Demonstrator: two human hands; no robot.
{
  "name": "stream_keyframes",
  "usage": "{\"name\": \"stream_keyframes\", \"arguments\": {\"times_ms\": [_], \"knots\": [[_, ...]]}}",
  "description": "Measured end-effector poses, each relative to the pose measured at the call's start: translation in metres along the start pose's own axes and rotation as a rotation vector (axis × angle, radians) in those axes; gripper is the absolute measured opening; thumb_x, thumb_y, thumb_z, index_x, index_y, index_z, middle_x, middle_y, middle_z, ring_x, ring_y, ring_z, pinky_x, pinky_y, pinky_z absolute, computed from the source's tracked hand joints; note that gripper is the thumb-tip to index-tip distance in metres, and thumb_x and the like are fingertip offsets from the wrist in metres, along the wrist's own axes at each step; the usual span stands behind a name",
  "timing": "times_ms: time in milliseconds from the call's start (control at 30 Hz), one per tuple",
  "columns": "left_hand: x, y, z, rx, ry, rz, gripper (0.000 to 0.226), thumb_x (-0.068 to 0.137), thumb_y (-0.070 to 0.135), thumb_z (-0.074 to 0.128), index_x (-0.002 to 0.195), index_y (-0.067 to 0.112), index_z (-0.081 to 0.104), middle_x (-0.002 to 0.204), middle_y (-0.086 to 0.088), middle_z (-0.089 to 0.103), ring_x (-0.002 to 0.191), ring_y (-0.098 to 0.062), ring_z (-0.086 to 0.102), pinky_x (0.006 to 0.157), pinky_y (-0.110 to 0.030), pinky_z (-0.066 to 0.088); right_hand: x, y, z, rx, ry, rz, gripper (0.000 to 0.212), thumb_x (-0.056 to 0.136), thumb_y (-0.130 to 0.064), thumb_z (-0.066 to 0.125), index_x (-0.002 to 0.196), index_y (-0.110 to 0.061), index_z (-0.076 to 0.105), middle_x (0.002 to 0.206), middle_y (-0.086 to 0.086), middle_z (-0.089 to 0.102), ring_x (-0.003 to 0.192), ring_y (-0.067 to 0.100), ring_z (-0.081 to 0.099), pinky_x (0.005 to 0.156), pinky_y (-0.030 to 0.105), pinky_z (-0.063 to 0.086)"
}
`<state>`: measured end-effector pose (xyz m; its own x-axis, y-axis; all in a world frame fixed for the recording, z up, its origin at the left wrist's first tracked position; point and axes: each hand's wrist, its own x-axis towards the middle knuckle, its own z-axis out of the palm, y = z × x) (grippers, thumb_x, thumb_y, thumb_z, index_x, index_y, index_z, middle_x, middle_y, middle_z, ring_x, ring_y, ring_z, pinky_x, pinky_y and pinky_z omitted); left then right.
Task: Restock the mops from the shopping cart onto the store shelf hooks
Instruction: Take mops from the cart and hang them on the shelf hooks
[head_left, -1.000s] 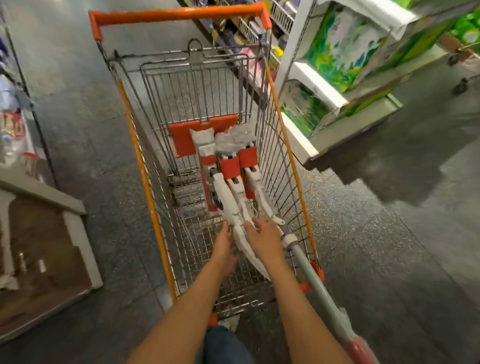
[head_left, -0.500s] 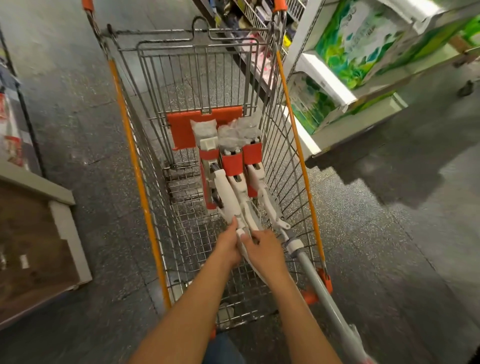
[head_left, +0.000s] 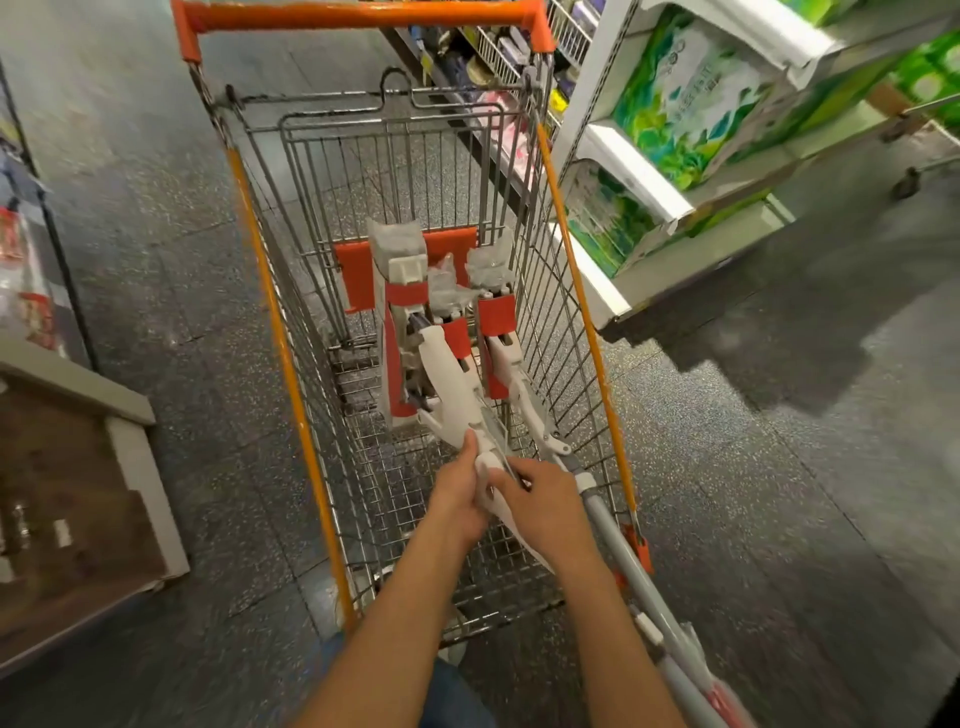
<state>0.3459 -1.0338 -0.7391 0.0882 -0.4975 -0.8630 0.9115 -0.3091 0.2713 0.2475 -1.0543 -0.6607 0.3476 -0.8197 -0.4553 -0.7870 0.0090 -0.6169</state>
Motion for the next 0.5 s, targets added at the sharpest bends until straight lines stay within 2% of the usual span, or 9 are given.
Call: {"name": "stream_keyframes", "arguments": {"times_ms": [67,167,233,333,367,400,500], "knots": [[-0.015,0.006,0.008,0.008,-0.02,0.021,0.044,0.098,0.046,0.054,0.114,0.008,0.068,0.091,-0.013,0.074,0.089,-0.029,0.07,0.088,-0.048,0.056,-0.007,-0.01,-0.011,0.013,0.011,-0.033,0.031,0.097,-0.044,0.059,0.076,-0.022,0.062,0.059,-0.008,0.053,0.051,0.002,0.044,0.051,0.02,0.029],[-0.046,0.019,0.021,0.026,-0.073,0.043,0.046,0.1,0.046,0.053,0.121,0.007,0.065,0.094,-0.014,0.076,0.082,-0.028,0.073,0.071,-0.042,0.058,-0.024,-0.027,-0.031,0.037,0.046,-0.134,0.029,0.098,-0.037,0.059,0.078,-0.018,0.068,0.056,-0.008,0.052,0.052,0.0,0.047,0.051,0.017,0.035],[-0.065,0.027,0.027,0.026,-0.114,0.074,0.043,0.101,0.041,0.052,0.122,0.006,0.063,0.1,-0.017,0.075,0.087,-0.029,0.073,0.071,-0.043,0.059,-0.033,-0.038,-0.043,0.042,0.06,-0.17,0.03,0.099,-0.038,0.057,0.078,-0.021,0.068,0.056,-0.009,0.052,0.051,0.0,0.047,0.051,0.016,0.034],[-0.099,0.035,0.037,0.008,-0.211,0.116,0.047,0.101,0.037,0.053,0.133,0.003,0.059,0.124,-0.023,0.066,0.107,-0.033,0.065,0.094,-0.049,0.054,-0.047,-0.056,-0.062,0.004,0.081,-0.192,0.037,0.101,-0.04,0.052,0.08,-0.015,0.068,0.058,-0.003,0.054,0.051,0.005,0.042,0.052,0.023,0.032],[-0.108,0.037,0.04,0.003,-0.235,0.132,0.048,0.1,0.036,0.053,0.135,0.003,0.057,0.126,-0.023,0.063,0.108,-0.032,0.063,0.098,-0.048,0.052,-0.051,-0.061,-0.069,-0.003,0.087,-0.197,0.039,0.102,-0.04,0.051,0.082,-0.013,0.07,0.06,0.001,0.057,0.051,0.007,0.043,0.053,0.025,0.034],[-0.118,0.04,0.043,0.008,-0.251,0.149,0.047,0.101,0.034,0.052,0.135,0.003,0.057,0.125,-0.023,0.063,0.105,-0.029,0.065,0.095,-0.046,0.054,-0.055,-0.065,-0.074,0.006,0.096,-0.195,0.039,0.102,-0.041,0.05,0.083,-0.013,0.071,0.063,0.004,0.059,0.051,0.008,0.044,0.054,0.027,0.036],[-0.147,0.047,0.05,0.023,-0.327,0.206,0.047,0.099,0.029,0.053,0.136,0.001,0.055,0.106,-0.015,0.069,0.086,-0.02,0.07,0.072,-0.036,0.06,-0.073,-0.083,-0.095,0.077,0.155,-0.189,0.038,0.102,-0.039,0.051,0.079,-0.016,0.07,0.067,0.006,0.063,0.054,0.01,0.049,0.056,0.039,0.046]]}}
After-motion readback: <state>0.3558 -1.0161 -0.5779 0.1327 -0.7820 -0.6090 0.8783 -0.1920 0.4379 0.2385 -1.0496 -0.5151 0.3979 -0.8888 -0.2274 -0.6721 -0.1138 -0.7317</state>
